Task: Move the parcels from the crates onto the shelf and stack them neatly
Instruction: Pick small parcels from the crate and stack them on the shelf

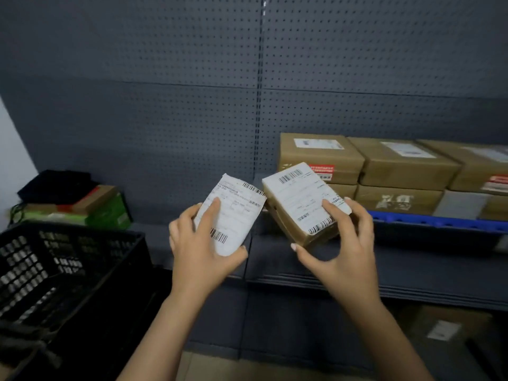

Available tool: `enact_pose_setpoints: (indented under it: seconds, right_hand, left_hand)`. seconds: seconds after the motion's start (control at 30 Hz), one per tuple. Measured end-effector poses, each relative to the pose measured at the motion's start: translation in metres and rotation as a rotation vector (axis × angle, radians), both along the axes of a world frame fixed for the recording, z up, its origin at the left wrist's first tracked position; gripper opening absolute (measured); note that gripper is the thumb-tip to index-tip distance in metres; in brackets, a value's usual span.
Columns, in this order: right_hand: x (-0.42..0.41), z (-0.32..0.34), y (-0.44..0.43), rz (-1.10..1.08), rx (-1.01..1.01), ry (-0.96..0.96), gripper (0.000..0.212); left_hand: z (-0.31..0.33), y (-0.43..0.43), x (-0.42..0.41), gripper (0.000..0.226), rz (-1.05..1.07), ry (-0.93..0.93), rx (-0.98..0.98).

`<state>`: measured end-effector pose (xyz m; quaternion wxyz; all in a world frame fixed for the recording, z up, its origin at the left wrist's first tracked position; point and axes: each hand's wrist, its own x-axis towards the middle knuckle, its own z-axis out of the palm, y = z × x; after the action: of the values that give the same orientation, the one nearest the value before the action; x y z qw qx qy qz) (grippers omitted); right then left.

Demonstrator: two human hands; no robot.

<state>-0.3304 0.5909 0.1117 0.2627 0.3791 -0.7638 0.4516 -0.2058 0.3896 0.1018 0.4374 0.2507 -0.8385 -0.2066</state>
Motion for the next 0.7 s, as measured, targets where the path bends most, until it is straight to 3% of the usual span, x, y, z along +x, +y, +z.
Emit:
enact_pose_setpoints:
  seconds: [0.43, 0.7]
  right_hand:
    - [-0.181, 0.08, -0.032, -0.217, -0.144, 0.155, 0.081]
    - [-0.279, 0.101, -0.06, -0.313, -0.169, 0.115, 0.081]
  left_hand:
    - [0.091, -0.042, -0.217, 0.095, -0.188, 0.13, -0.119]
    - [0.121, -0.066, -0.332, 0.096, -0.225, 0.111, -0.143]
